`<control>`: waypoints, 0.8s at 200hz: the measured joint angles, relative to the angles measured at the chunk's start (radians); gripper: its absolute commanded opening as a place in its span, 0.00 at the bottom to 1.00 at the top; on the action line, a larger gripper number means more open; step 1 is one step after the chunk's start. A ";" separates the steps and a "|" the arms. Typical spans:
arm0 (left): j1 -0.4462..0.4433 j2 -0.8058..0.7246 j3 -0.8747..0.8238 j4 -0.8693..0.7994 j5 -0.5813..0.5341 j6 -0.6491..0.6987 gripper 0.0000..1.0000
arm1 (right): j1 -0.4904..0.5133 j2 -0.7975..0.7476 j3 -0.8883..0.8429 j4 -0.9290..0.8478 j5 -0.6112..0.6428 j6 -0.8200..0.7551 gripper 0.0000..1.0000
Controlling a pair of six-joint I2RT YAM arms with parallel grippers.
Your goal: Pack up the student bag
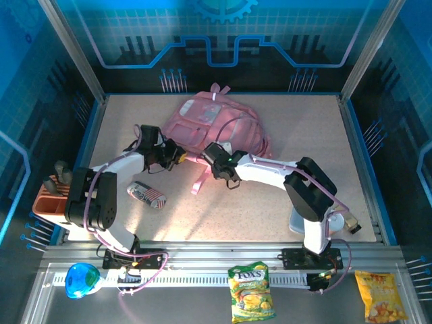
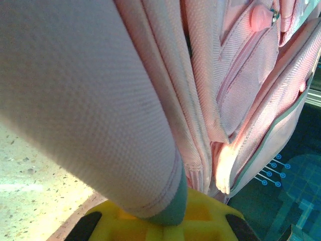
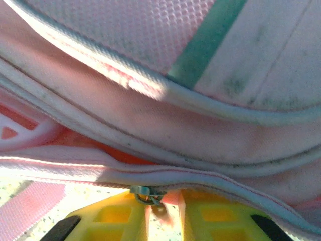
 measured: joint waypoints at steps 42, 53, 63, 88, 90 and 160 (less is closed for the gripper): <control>0.003 0.000 0.000 0.000 -0.003 0.003 0.00 | 0.000 0.016 0.023 -0.008 -0.010 -0.014 0.14; 0.003 0.000 0.000 0.000 -0.004 0.004 0.00 | 0.000 0.016 0.023 -0.009 -0.009 -0.016 0.13; 0.005 0.000 0.000 0.000 -0.004 0.005 0.00 | 0.000 0.016 0.022 -0.008 -0.006 -0.014 0.12; 0.014 0.000 0.002 -0.008 -0.002 0.008 0.00 | 0.000 -0.008 -0.027 0.014 0.014 0.000 0.11; 0.016 0.000 0.002 -0.008 -0.002 0.008 0.00 | 0.000 -0.012 -0.032 0.017 0.014 0.001 0.11; 0.058 0.006 0.034 -0.041 0.001 0.031 0.00 | -0.015 -0.116 -0.144 -0.009 0.089 0.065 0.00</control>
